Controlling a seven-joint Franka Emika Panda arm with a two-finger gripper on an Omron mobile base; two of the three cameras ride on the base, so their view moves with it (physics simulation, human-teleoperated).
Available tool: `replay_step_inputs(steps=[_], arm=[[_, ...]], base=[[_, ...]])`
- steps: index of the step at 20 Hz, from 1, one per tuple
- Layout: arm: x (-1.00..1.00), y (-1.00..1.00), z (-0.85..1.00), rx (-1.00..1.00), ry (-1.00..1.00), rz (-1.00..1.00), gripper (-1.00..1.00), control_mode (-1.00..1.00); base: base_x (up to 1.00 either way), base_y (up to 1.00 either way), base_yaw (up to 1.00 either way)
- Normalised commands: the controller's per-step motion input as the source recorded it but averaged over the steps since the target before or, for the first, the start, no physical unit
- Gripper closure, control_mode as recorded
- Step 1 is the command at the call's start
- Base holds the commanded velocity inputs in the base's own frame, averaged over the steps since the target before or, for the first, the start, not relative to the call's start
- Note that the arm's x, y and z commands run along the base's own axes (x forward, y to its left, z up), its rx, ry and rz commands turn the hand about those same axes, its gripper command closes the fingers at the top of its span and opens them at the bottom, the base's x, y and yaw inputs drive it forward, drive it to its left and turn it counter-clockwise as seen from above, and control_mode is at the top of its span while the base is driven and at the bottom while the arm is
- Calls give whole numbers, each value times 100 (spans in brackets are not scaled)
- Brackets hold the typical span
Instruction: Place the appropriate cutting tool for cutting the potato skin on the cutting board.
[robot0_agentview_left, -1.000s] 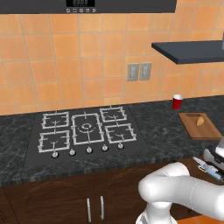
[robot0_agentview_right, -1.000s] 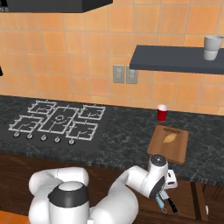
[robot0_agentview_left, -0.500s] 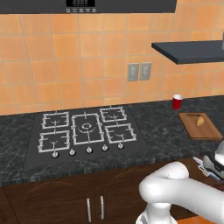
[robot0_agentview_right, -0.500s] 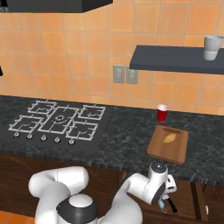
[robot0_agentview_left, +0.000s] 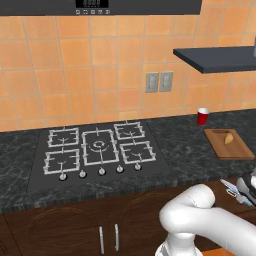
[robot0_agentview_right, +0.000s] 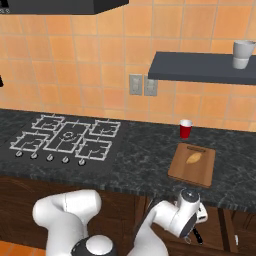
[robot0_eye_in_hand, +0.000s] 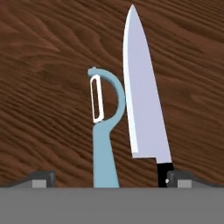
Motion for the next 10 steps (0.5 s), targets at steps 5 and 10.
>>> replay_step_inputs(steps=[5,10], arm=[[-3,2,-19,0,2,0,-100,-100],[0,10,-14,0,4,0,100,-100]], base=[[0,0,0],[0,0,0]])
